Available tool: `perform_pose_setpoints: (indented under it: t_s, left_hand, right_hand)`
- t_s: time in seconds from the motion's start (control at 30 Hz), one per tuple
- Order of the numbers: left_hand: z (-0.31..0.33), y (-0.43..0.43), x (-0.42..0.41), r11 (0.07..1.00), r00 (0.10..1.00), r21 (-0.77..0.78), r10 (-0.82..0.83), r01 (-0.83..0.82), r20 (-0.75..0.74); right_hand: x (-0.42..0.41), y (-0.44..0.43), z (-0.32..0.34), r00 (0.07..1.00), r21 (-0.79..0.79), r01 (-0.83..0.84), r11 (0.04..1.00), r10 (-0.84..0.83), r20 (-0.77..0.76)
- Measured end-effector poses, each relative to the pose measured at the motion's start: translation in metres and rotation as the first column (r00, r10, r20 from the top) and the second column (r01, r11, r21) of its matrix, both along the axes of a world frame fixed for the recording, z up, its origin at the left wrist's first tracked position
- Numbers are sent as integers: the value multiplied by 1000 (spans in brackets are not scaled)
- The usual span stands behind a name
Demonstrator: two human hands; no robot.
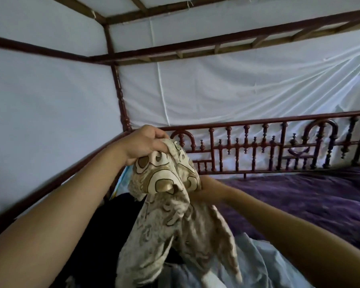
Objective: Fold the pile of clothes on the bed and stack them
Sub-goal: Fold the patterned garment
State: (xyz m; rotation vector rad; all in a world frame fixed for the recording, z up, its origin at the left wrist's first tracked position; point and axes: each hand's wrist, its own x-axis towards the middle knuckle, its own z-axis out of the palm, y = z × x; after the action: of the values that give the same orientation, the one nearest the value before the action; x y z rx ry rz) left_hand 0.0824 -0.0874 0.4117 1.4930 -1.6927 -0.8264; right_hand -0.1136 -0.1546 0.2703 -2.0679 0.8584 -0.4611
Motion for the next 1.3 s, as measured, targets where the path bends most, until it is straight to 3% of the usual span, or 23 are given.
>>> perform_pose_setpoints:
  t_s: [0.07,0.1,0.17,0.23,0.33,0.43,0.57,0.63,0.7,0.8,0.9,1.0,1.1,1.17,1.2,1.23,1.3]
  left_hand:
    - [1,4,18,999,994,-8,49,-49,97]
    - [0,7,31,994,969,-29,108,-104,222]
    - [-8,19,60,975,839,-39,210,-220,502]
    - [-20,33,81,946,751,-16,268,-324,603]
    - [-28,45,95,927,828,-73,363,-369,427]
    - [-17,46,91,909,907,-198,397,-366,144]
    - [-6,31,75,883,924,-365,360,-293,130]
    - [-16,22,74,854,909,-425,391,-300,143]
    - [-38,19,84,818,874,-436,469,-375,128]
    - [-90,37,111,899,903,-116,428,-422,32]
    - [-148,58,120,948,975,235,220,-216,10]
    - [-177,59,88,939,984,343,39,22,-171]
    - [-183,47,39,934,994,342,-91,106,-61]
    - [-183,36,25,962,999,269,-36,41,-24]
    - [-180,33,26,978,999,207,40,-33,-27]
    - [-176,29,31,984,991,134,128,-120,-48]
    - [-160,23,45,972,965,-3,232,-234,-122]
  right_hand:
    - [17,5,-7,991,85,82,993,-90,96]
    - [17,5,-7,977,160,109,981,-136,166]
    - [12,-2,0,941,300,113,947,-199,274]
    - [5,-13,10,946,277,162,947,-229,230]
    - [2,-25,23,963,217,164,962,-204,175]
    - [7,-11,35,984,223,-18,975,-21,174]
    - [38,31,28,980,143,-201,969,200,22]
    - [46,42,29,988,161,-149,976,140,66]
    - [39,42,41,974,309,-52,950,-20,224]
    - [13,32,67,870,526,-10,850,-252,424]
    - [-10,23,89,808,527,-92,845,-246,535]
    - [-24,21,102,782,520,-145,842,-225,582]
    - [-36,13,102,757,541,-138,830,-263,598]
    - [-49,5,93,771,565,-25,825,-344,536]
    - [-57,-2,84,784,547,121,828,-418,459]
    - [-69,-9,74,792,472,302,828,-494,359]
    - [-95,-19,50,799,117,584,804,-594,93]
